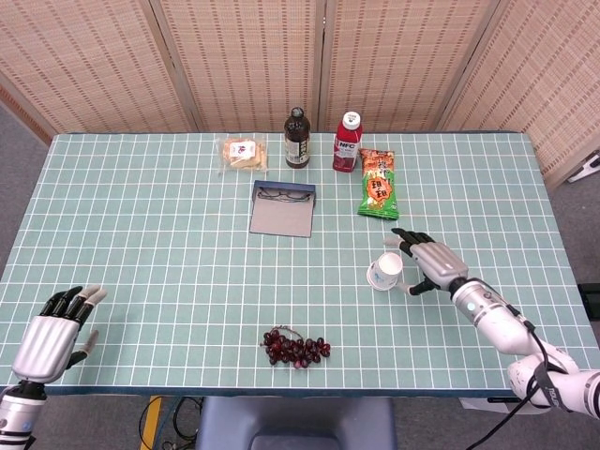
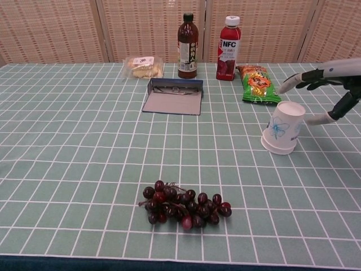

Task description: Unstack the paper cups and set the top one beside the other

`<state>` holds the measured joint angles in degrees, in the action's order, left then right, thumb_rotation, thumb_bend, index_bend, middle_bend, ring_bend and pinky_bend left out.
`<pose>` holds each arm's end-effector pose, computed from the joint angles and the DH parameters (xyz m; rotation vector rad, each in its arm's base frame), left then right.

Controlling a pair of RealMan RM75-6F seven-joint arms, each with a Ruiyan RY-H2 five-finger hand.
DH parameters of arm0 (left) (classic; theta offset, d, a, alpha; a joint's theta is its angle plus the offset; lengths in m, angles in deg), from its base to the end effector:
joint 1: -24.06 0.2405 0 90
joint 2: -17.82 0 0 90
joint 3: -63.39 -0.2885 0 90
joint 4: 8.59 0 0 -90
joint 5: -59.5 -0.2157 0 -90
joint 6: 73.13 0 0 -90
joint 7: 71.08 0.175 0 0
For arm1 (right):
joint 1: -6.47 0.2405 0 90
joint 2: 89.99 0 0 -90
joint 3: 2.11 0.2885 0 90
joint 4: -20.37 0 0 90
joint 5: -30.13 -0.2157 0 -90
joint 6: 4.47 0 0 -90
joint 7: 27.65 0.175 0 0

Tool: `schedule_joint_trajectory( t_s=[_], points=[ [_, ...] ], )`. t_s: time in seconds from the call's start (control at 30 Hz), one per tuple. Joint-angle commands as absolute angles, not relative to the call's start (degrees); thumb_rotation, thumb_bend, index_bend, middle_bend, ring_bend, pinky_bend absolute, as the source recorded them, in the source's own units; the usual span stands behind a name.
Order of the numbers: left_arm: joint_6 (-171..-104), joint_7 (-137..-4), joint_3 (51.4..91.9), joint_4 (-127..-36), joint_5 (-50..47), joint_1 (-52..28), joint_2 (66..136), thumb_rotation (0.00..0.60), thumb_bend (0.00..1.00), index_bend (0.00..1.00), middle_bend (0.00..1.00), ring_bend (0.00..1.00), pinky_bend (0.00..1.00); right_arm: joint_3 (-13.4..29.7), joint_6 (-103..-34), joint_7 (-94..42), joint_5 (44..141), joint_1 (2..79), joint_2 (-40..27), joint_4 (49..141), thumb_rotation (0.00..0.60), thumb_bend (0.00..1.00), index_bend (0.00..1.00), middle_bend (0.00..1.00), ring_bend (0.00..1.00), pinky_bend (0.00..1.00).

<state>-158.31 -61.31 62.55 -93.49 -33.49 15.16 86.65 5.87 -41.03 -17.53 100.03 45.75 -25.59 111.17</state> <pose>-0.3330 0.2250 0.1317 -1.6198 -0.6664 -0.8179 -0.2438 -0.3886 0.0721 1.8470 -1.3358 0.7556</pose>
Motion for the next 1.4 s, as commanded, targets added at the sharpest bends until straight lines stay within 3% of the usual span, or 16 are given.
schedule_joint_trajectory(
  t_s=[0.03,0.67,1.4],
  points=[
    [-158.3,-61.3,62.5,-93.5,-33.5,15.2,86.6,0.600,0.40,0.21,0.19,0.15,0.17,5.7,-41.3,-18.5,99.2,46.0,-24.9,110.5,0.600,0.29,0.15,0.00,0.00,0.00],
    [-158.2,-61.9,62.6,-93.8,-33.4,15.3,86.3,0.600,0.40,0.21,0.19,0.15,0.17,5.6,-41.8,-21.0,96.5,47.4,-20.7,106.7,0.600,0.31,0.26,0.00,0.00,0.00],
    [-157.6,-61.1,62.7,-93.2,-33.2,15.2,86.8,0.600,0.40,0.21,0.19,0.15,0.17,6.0,-45.4,-21.9,97.3,46.6,-22.7,109.8,0.600,0.33,0.30,0.00,0.00,0.00]
  ],
)
